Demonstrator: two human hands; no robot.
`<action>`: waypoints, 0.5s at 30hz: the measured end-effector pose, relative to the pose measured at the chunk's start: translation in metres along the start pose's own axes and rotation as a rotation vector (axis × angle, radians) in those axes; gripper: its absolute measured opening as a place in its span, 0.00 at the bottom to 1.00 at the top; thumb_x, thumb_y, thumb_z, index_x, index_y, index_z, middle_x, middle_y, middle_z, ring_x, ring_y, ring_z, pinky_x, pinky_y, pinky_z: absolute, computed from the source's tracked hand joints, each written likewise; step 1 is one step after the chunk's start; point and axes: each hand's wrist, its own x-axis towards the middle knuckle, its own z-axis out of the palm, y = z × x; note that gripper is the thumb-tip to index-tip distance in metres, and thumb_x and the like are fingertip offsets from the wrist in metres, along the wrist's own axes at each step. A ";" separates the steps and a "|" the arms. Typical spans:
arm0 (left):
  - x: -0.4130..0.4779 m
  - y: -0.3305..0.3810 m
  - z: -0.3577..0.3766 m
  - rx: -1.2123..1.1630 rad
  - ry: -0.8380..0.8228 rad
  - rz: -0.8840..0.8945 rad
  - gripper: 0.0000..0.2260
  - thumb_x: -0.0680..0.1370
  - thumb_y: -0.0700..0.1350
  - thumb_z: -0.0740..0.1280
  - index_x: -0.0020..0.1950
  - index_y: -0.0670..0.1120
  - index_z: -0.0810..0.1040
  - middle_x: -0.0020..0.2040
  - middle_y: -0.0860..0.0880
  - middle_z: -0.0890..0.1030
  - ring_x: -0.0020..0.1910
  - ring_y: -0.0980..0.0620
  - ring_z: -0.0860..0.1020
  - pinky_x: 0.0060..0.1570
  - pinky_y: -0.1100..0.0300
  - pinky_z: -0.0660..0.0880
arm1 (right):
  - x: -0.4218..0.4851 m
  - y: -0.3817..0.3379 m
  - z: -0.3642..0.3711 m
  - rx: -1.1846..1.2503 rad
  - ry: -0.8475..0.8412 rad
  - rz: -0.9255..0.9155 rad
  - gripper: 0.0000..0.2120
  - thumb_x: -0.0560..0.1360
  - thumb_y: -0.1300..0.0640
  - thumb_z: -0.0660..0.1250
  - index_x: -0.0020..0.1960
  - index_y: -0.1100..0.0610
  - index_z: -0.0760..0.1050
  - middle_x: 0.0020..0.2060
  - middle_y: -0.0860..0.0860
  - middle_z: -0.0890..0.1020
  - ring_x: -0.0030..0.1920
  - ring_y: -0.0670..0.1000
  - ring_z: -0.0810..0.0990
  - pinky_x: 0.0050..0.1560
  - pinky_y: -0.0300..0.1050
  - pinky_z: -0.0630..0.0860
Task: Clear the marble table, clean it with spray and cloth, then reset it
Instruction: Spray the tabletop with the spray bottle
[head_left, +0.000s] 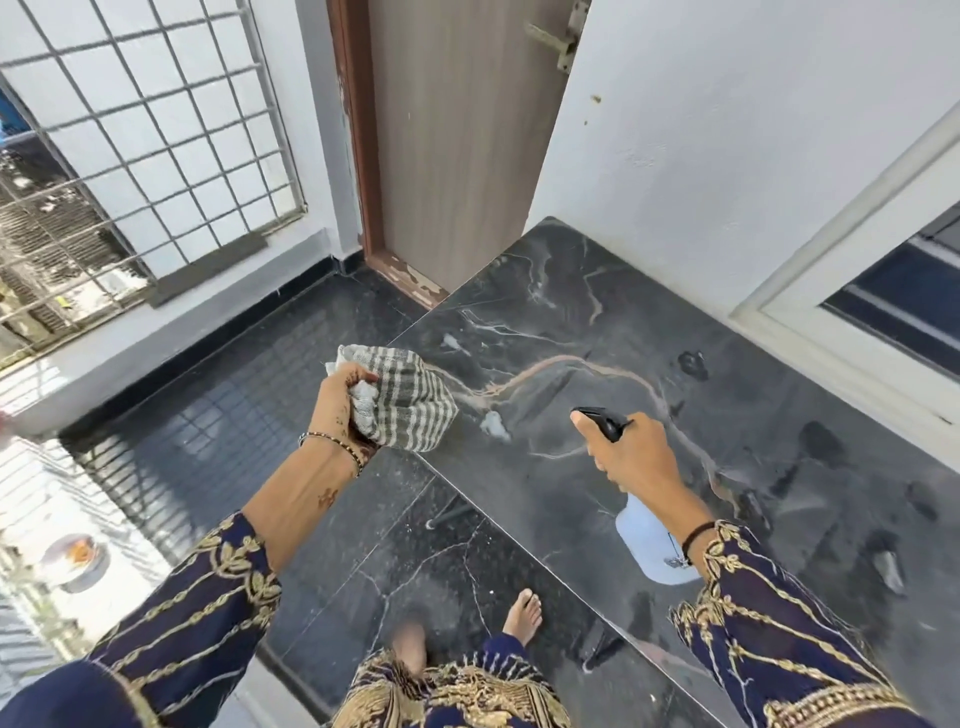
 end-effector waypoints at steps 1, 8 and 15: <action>0.002 0.000 0.003 0.004 0.013 0.006 0.07 0.71 0.42 0.60 0.45 0.44 0.75 0.48 0.43 0.81 0.46 0.43 0.80 0.59 0.45 0.75 | 0.004 0.004 -0.002 -0.014 0.028 0.008 0.37 0.66 0.23 0.64 0.39 0.60 0.80 0.32 0.54 0.83 0.30 0.56 0.83 0.32 0.50 0.82; 0.017 -0.010 0.031 -0.009 -0.016 0.000 0.09 0.70 0.42 0.61 0.49 0.44 0.75 0.50 0.42 0.81 0.48 0.42 0.81 0.54 0.47 0.78 | 0.028 0.002 -0.040 0.237 0.069 -0.011 0.24 0.76 0.40 0.70 0.38 0.62 0.82 0.26 0.52 0.84 0.22 0.52 0.81 0.30 0.49 0.80; 0.035 -0.027 0.078 0.024 -0.009 -0.012 0.07 0.70 0.42 0.64 0.46 0.44 0.77 0.49 0.43 0.82 0.47 0.41 0.81 0.52 0.45 0.79 | 0.101 0.012 -0.053 0.211 0.222 0.032 0.33 0.69 0.27 0.66 0.36 0.60 0.79 0.33 0.58 0.85 0.29 0.58 0.82 0.32 0.51 0.82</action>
